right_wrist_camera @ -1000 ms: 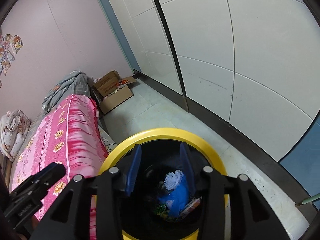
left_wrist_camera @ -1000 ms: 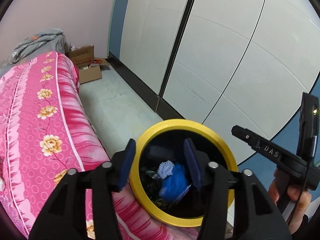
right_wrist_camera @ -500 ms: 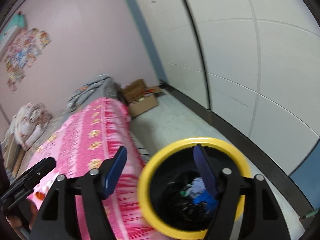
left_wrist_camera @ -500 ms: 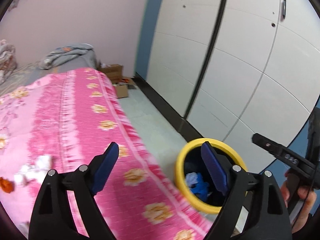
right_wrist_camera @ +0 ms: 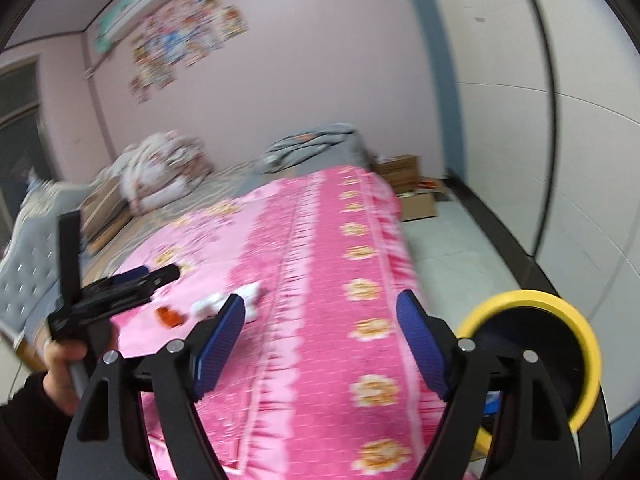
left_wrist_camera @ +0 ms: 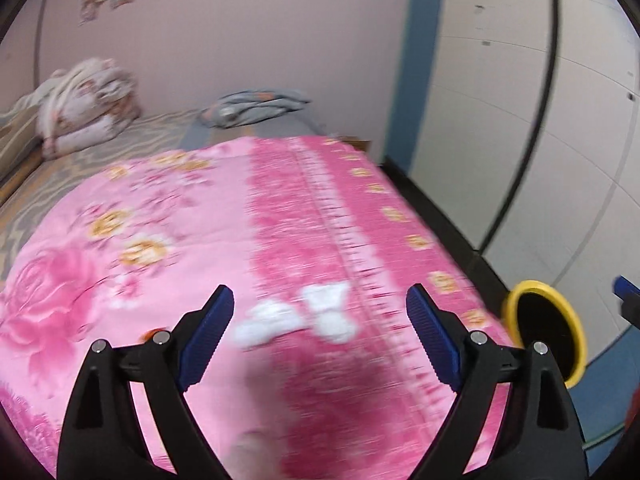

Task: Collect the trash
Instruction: 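Move both tools back over the bedspread toward the orange peel and sock, then grasp the orange peel with the left tool while the right tool grasps the beige sock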

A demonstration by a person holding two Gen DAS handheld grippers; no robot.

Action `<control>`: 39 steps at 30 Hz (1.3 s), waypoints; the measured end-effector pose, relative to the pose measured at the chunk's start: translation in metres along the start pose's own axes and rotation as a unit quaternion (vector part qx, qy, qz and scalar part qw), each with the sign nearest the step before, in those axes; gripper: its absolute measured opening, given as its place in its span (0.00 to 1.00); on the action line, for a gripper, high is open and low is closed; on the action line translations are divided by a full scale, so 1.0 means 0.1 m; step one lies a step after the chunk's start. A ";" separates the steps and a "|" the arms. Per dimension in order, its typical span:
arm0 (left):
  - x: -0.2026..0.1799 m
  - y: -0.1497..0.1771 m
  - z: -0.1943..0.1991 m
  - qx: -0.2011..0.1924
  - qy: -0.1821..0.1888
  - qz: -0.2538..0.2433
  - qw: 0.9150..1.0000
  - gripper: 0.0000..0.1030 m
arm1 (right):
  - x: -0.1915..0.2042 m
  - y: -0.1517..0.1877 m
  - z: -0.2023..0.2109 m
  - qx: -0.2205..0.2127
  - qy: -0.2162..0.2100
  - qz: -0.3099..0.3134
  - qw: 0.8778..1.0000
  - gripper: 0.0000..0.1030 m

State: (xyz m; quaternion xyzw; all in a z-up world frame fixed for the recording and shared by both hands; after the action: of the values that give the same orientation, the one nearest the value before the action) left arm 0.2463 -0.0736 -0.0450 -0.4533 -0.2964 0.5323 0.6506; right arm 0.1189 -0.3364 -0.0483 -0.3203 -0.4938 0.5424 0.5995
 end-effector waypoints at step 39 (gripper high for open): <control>1.58 1.00 -0.79 0.093 -0.025 0.156 0.983 0.66 | 2.22 1.58 -1.19 0.208 -0.178 0.149 0.950 0.65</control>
State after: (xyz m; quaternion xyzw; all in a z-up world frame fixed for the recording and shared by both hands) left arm 0.3133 0.0592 -0.1841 -0.4179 -0.1879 0.6636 0.5914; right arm 0.1616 -0.0708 -0.1755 -0.1573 -0.4152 0.7644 0.4674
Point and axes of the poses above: each gripper's, at about its wrist camera, not at the fingertips, and z roughly against the way its jaws point, x to its left, y to its underside, the point moved 3 cm from there along -z, roughly the way its jaws point, and after that the axes turned 13 degrees about -x, right-handed, at the moved point
